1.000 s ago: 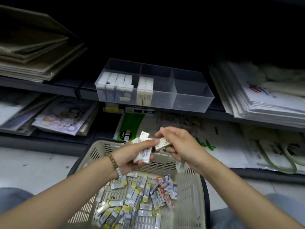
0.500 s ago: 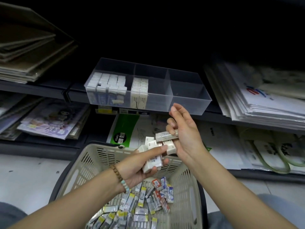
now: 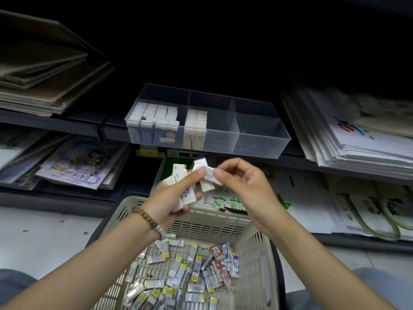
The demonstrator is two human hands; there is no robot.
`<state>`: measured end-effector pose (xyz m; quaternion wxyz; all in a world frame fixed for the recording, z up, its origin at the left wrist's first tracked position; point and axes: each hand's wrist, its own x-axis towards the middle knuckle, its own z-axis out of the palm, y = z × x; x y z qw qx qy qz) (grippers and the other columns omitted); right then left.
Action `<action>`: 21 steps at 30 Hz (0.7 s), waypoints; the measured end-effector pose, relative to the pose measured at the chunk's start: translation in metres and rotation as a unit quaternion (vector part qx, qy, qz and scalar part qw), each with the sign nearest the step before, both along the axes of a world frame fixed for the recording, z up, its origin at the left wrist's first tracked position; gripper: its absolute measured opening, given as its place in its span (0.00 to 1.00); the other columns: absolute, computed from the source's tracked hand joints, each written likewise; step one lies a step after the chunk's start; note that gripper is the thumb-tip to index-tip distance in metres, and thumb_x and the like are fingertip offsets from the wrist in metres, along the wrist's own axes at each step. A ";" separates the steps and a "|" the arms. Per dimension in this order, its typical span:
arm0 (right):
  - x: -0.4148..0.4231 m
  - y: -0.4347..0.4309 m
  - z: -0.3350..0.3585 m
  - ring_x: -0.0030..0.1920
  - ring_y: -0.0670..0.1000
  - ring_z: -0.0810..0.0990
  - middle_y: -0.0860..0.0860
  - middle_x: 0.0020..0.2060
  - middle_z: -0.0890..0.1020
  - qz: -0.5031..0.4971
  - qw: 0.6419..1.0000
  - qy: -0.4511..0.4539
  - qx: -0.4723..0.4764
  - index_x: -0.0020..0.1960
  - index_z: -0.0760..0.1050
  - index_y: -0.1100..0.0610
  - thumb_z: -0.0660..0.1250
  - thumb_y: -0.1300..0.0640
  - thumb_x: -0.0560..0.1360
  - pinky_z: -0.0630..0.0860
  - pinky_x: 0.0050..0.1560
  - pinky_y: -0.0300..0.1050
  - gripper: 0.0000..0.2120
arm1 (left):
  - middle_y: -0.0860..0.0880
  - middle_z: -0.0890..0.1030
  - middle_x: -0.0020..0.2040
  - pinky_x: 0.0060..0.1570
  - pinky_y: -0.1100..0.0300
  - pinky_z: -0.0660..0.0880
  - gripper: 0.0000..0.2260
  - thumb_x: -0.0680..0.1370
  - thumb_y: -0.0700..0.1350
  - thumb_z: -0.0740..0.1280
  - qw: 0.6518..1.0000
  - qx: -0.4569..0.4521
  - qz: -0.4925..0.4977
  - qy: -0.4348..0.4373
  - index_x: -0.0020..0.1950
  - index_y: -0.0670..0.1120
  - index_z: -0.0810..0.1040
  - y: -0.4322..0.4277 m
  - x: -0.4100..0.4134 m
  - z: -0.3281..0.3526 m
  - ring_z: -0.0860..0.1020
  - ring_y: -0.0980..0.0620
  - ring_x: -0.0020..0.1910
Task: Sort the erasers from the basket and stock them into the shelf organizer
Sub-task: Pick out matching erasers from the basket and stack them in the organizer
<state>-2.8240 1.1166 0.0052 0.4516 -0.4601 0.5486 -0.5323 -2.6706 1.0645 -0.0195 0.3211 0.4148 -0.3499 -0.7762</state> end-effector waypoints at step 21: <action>0.003 -0.010 -0.006 0.44 0.49 0.82 0.55 0.52 0.83 0.000 0.991 -0.108 0.084 0.59 0.76 0.57 0.68 0.61 0.74 0.80 0.48 0.41 0.14 | 0.53 0.80 0.28 0.18 0.69 0.64 0.27 0.55 0.58 0.77 0.983 -0.127 -0.055 -0.124 0.49 0.46 0.82 -0.015 0.005 0.006 0.75 0.60 0.25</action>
